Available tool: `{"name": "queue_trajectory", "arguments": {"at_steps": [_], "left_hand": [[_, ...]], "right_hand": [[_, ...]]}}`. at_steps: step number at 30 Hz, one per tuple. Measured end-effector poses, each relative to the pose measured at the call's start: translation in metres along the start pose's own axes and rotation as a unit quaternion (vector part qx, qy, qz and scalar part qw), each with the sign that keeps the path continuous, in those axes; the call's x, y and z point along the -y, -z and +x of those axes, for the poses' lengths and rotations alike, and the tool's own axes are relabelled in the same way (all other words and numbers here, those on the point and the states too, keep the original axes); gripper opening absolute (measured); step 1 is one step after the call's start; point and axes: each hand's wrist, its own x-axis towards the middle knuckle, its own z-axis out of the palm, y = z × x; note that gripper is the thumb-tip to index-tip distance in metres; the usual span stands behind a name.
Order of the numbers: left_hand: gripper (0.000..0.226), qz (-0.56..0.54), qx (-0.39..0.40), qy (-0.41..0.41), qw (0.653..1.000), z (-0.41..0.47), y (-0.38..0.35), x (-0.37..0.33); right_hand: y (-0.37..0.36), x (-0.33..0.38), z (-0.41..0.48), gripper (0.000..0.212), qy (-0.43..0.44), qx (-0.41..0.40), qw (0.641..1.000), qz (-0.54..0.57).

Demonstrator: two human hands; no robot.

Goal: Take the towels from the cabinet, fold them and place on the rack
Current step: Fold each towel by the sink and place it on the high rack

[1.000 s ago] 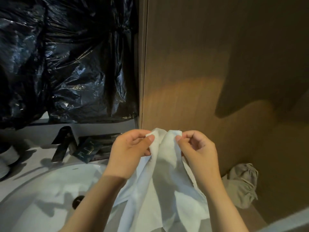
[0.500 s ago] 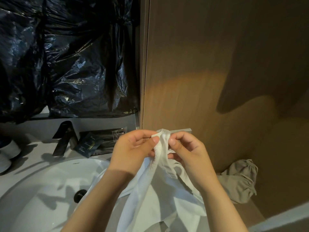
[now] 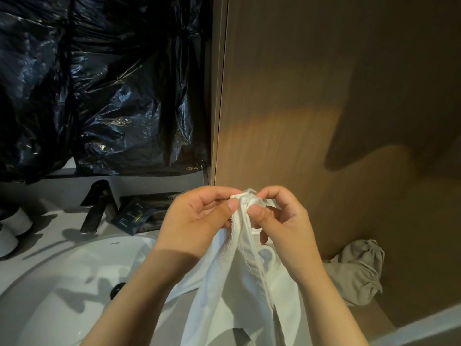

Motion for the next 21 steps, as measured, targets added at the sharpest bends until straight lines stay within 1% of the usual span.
{"name": "queue_trajectory", "arguments": {"at_steps": [2, 7, 11, 13, 16, 21], "left_hand": [[0.018, -0.005, 0.003, -0.008, 1.0, 0.0, 0.0, -0.004], [0.02, -0.012, 0.01, -0.014, 1.0, 0.0, 0.001, -0.01], [0.02, -0.008, -0.005, -0.005, 1.0, 0.0, 0.001, -0.01], [0.02, -0.003, -0.009, -0.001, 1.0, 0.001, 0.001, -0.01], [0.021, 0.006, -0.008, 0.003, 1.0, 0.001, 0.002, -0.012], [0.033, 0.022, 0.001, 0.017, 1.0, -0.001, 0.005, -0.013]], "right_hand": [[0.001, 0.003, 0.001, 0.025, 0.011, -0.008, 1.0, -0.005], [0.001, 0.012, 0.005, 0.023, 0.04, -0.025, 0.998, -0.047], [0.002, 0.012, 0.005, 0.016, 0.039, -0.002, 0.998, -0.048], [0.003, 0.011, 0.005, 0.022, 0.035, 0.001, 0.998, -0.052], [0.004, 0.013, 0.006, 0.033, 0.041, -0.017, 0.998, -0.055], [0.004, 0.018, 0.01, 0.029, 0.065, -0.03, 0.995, -0.075]]}}
